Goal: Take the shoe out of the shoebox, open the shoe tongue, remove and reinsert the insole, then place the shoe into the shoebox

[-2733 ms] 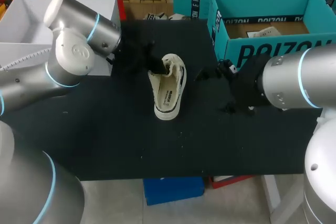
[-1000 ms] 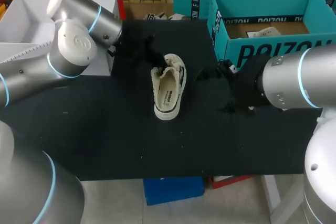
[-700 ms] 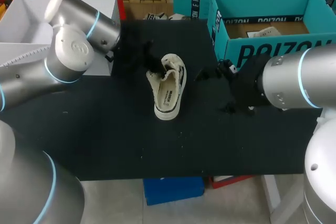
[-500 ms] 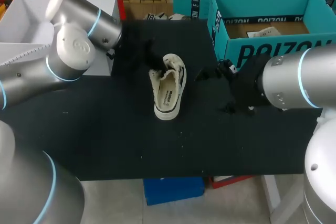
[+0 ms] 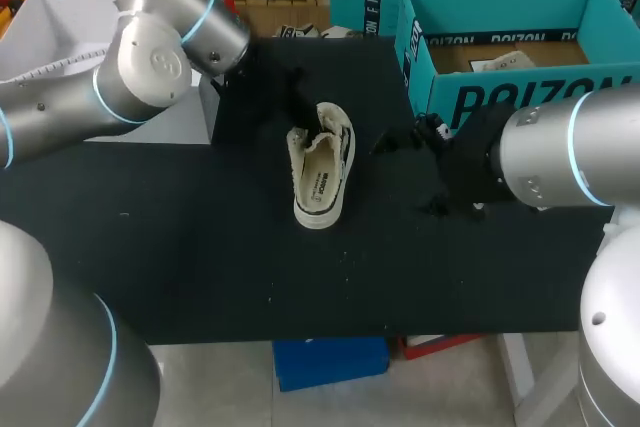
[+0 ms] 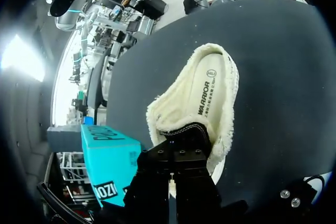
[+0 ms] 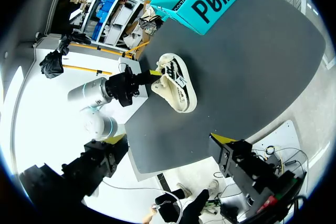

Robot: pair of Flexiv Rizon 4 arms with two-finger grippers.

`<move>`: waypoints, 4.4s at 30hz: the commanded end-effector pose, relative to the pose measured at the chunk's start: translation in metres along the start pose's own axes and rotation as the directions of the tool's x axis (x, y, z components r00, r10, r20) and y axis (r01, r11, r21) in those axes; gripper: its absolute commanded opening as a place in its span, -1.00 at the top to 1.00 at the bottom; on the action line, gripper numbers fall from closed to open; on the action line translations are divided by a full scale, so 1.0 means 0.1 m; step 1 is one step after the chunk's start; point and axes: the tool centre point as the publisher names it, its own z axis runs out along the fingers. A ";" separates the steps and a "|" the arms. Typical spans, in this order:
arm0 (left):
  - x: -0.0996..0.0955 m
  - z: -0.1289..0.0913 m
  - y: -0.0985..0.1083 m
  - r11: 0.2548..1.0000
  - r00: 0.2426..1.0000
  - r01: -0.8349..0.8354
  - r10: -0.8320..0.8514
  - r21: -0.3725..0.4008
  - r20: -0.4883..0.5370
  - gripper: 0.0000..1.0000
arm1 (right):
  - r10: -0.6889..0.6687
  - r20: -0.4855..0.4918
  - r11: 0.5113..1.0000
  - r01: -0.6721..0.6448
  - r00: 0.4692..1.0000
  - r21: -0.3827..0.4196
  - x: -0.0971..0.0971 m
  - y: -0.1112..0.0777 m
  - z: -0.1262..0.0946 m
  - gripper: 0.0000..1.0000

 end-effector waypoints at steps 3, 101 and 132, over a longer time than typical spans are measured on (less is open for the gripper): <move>0.01 0.18 0.03 1.000 0.998 0.005 -0.004 0.021 -0.059 1.00 | 0.004 0.002 0.994 -0.004 1.000 -0.111 0.02 -0.05 0.06 -1.00; 1.15 -1.74 -0.63 0.873 0.848 0.486 -0.462 -0.035 0.258 -1.00 | -0.526 0.343 0.844 0.528 0.778 0.095 0.22 0.45 0.18 -1.00; 1.15 -1.74 -0.63 0.873 0.848 0.486 -0.462 -0.035 0.258 -1.00 | -0.700 0.368 0.708 0.533 0.611 0.462 0.28 1.13 0.97 -1.00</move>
